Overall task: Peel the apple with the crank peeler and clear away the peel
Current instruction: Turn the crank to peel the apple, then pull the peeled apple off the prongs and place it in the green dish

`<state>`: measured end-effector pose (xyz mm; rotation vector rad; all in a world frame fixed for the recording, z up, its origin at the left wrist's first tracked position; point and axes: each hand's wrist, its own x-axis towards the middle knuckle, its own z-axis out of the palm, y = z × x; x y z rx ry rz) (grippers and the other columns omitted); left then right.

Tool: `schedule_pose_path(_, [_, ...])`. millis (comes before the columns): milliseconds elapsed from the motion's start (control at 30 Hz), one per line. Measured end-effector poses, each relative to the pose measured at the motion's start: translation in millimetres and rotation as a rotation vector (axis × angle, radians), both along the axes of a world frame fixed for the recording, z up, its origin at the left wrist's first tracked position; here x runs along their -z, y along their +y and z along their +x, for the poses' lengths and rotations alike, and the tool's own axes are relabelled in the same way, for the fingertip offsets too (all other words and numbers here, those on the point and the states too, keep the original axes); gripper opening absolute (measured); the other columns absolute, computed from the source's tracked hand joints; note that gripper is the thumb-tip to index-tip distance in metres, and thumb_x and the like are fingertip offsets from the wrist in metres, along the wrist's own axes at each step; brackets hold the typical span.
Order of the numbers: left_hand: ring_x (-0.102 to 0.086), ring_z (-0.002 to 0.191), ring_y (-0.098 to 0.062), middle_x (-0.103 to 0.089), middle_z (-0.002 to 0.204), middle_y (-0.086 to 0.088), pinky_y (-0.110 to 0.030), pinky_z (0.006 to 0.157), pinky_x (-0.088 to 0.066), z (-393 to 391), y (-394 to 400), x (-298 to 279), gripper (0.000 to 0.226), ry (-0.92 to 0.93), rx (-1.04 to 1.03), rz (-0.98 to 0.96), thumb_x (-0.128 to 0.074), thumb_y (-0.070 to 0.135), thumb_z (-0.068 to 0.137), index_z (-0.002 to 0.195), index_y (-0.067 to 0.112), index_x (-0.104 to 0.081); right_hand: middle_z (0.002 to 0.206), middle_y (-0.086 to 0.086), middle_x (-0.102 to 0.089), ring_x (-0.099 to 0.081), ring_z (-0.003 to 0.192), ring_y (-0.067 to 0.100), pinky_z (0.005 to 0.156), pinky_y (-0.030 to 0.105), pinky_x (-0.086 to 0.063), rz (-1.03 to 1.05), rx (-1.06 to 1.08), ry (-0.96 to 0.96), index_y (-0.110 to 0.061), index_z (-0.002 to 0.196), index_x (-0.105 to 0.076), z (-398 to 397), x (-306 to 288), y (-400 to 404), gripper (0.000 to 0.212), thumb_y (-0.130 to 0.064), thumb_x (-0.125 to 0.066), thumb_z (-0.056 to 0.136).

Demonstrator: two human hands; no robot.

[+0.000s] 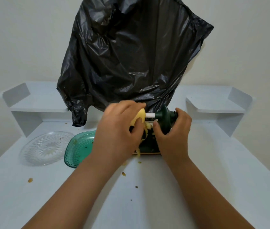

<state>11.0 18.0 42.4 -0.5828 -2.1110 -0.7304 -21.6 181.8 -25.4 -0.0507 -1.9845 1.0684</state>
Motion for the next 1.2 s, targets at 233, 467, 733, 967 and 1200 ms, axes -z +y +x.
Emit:
schedule_pose_path(233, [-0.041, 0.12, -0.024, -0.044, 0.136, 0.005, -0.042, 0.093, -0.043, -35, 4, -2, 0.082, -0.378, -0.157, -0.342, -0.064, 0.054, 0.072, 0.143, 0.031, -0.029, 0.12, 0.01, -0.051, -0.047, 0.11, 0.026, 0.091, 0.024, -0.037, 0.135, 0.155, 0.045, -0.011, 0.131, -0.049, -7, 2, 2, 0.059, -0.032, -0.073, 0.081])
schedule_pose_path(467, [-0.051, 0.113, -0.025, -0.051, 0.13, 0.002, -0.043, 0.089, -0.044, -40, 12, 7, 0.069, -0.324, -0.163, -0.297, -0.065, 0.044, 0.076, 0.137, 0.029, -0.036, 0.129, 0.011, -0.056, -0.05, 0.121, 0.027, 0.094, 0.048, -0.045, 0.146, 0.208, 0.03, -0.013, 0.138, -0.047, -3, 4, 6, 0.065, -0.035, -0.072, 0.082])
schedule_pose_path(733, [-0.058, 0.092, -0.024, -0.057, 0.112, -0.002, -0.028, 0.068, -0.039, -43, 21, 4, 0.044, -0.416, -0.064, -0.129, -0.065, 0.03, 0.077, 0.116, 0.025, -0.044, 0.123, 0.012, -0.062, -0.059, 0.11, 0.03, 0.093, 0.046, -0.044, 0.187, 0.183, 0.042, -0.008, 0.133, -0.052, -3, 4, 14, 0.056, -0.026, -0.073, 0.084])
schedule_pose_path(967, [-0.046, 0.089, -0.012, -0.053, 0.117, 0.003, -0.023, 0.069, -0.034, -50, 9, -1, 0.059, -0.518, 0.001, -0.055, -0.074, 0.033, 0.071, 0.124, 0.028, -0.049, 0.127, 0.013, -0.059, -0.055, 0.115, 0.028, 0.093, 0.048, -0.049, 0.111, 0.129, 0.07, -0.006, 0.134, -0.048, -4, 7, 9, 0.053, -0.025, -0.065, 0.088])
schedule_pose_path(1200, [-0.044, 0.084, -0.008, -0.046, 0.105, 0.011, -0.01, 0.058, -0.03, -52, 10, -1, 0.055, -0.519, 0.014, 0.008, -0.077, 0.033, 0.067, 0.118, 0.03, -0.055, 0.131, 0.012, -0.055, -0.05, 0.121, 0.024, 0.099, 0.037, -0.044, 0.064, 0.115, 0.073, -0.008, 0.136, -0.044, -3, 9, 7, 0.053, -0.027, -0.059, 0.089])
